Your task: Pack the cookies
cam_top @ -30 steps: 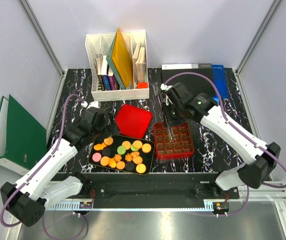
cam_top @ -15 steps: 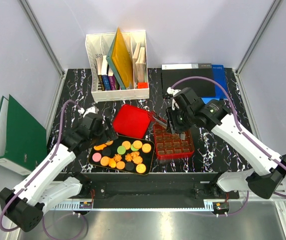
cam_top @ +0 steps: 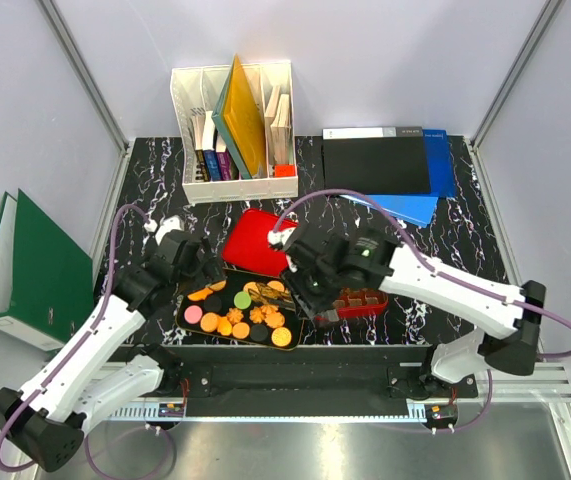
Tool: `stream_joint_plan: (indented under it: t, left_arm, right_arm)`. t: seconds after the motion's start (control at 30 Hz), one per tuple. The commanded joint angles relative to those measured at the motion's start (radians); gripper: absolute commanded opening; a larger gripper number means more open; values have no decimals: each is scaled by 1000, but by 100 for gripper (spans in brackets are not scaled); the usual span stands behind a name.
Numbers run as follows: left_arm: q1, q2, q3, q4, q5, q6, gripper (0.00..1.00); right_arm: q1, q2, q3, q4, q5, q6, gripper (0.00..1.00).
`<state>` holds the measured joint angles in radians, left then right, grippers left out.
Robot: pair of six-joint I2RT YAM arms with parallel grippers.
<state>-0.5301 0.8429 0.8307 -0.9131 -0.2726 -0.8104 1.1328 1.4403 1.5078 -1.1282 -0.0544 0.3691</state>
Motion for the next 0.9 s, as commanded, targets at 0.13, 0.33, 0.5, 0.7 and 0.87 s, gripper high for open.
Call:
stream_joint_plan:
  t: [0.13, 0.33, 0.5, 0.7, 0.87]
  left_arm:
    - [-1, -51, 7, -29, -50, -21, 98]
    - [1, -27, -1, -23, -40, -12, 98]
    - [-1, -10, -5, -13, -19, -3, 98]
    - [1, -25, -30, -9, -2, -7, 98]
    - [-1, -31, -33, -4, 4, -4, 98]
  right_arm:
    - [42, 23, -17, -5, 74, 47, 43]
    - [58, 34, -47, -5, 79, 65, 44]
    - [71, 65, -61, 7, 68, 77, 45]
    - [79, 86, -70, 33, 80, 85, 45]
    - [79, 115, -80, 47, 105, 97, 46]
